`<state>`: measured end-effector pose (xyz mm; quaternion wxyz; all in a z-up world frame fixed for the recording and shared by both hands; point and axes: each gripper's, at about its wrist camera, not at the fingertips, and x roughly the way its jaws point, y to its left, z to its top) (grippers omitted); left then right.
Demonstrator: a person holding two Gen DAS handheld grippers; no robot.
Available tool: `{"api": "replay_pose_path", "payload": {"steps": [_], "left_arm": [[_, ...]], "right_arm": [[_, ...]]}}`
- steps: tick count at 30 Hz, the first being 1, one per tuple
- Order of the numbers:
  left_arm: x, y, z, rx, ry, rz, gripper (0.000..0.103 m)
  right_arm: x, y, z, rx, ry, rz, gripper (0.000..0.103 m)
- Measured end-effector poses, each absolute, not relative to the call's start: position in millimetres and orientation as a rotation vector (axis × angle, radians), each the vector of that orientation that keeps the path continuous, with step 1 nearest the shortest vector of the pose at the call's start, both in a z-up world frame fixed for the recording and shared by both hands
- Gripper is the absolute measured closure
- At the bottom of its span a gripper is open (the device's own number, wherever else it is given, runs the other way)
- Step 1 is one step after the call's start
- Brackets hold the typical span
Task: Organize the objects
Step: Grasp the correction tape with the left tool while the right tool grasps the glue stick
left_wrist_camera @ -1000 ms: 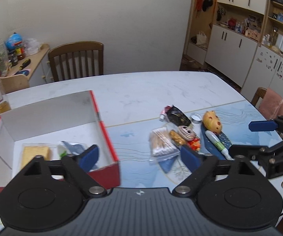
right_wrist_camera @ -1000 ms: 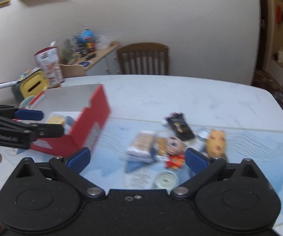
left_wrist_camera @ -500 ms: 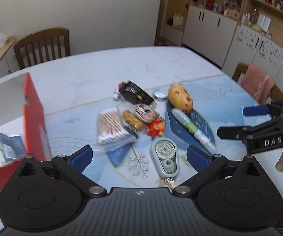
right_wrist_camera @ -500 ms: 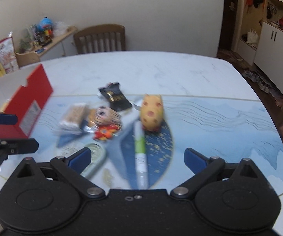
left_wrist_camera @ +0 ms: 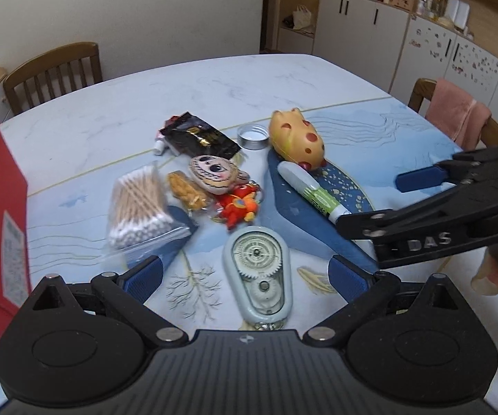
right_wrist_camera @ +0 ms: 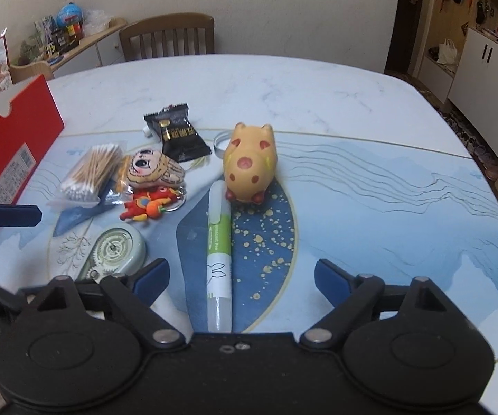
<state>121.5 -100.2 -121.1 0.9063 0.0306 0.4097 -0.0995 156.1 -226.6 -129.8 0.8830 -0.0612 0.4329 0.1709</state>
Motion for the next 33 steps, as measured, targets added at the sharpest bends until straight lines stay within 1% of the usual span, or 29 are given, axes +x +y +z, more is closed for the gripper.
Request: {"api": "replay_pose_path", "payload": {"steps": [2, 4, 11, 15, 17, 18, 20, 21, 22, 23, 24, 25, 27, 29, 30, 32, 33], "left_arm": [[124, -104, -125, 0.073, 0.847, -0.207, 0.001], [126, -107, -129, 0.078, 0.848, -0.209, 0.001], [130, -110, -143, 0.074, 0.873, -0.192, 0.001], [132, -109, -148, 0.065, 0.883, -0.191, 0.001], [132, -109, -150, 0.062, 0.885, -0.185, 0.002], [132, -110, -150, 0.064, 0.885, -0.18, 0.002], [131, -111, -151, 0.07, 0.884, -0.175, 0.002], [131, -111, -151, 0.073, 0.886, -0.176, 0.003], [131, -111, -152, 0.07, 0.891, -0.184, 0.008], [131, -112, -152, 0.078, 0.891, -0.187, 0.011], [131, -113, -152, 0.089, 0.892, -0.189, 0.012], [131, -114, -152, 0.1, 0.893, -0.194, 0.013], [131, -117, -151, 0.116, 0.889, -0.214, 0.02], [131, -118, -149, 0.125, 0.886, -0.224, 0.035], [131, -118, -148, 0.128, 0.887, -0.223, 0.038], [133, -119, -146, 0.13, 0.893, -0.221, 0.052], [133, -119, -145, 0.129, 0.897, -0.221, 0.055]], "right_arm": [[160, -224, -135, -0.129, 0.915, 0.361, 0.017], [165, -222, -139, -0.133, 0.921, 0.36, 0.018], [173, -218, -149, -0.149, 0.946, 0.355, 0.031], [173, -215, -151, -0.157, 0.934, 0.355, 0.034], [174, -213, -150, -0.164, 0.927, 0.359, 0.042], [173, -211, -150, -0.167, 0.924, 0.362, 0.043], [172, -208, -149, -0.177, 0.917, 0.371, 0.051], [171, -206, -149, -0.181, 0.913, 0.376, 0.053], [171, -204, -148, -0.185, 0.91, 0.381, 0.057], [170, -203, -148, -0.189, 0.908, 0.387, 0.061], [170, -202, -147, -0.191, 0.908, 0.393, 0.063], [170, -200, -147, -0.193, 0.909, 0.399, 0.068], [169, -198, -147, -0.2, 0.91, 0.41, 0.074], [168, -195, -146, -0.212, 0.908, 0.415, 0.082], [167, -193, -146, -0.215, 0.908, 0.417, 0.085], [167, -191, -146, -0.223, 0.909, 0.414, 0.086], [166, -191, -146, -0.225, 0.91, 0.412, 0.086]]}}
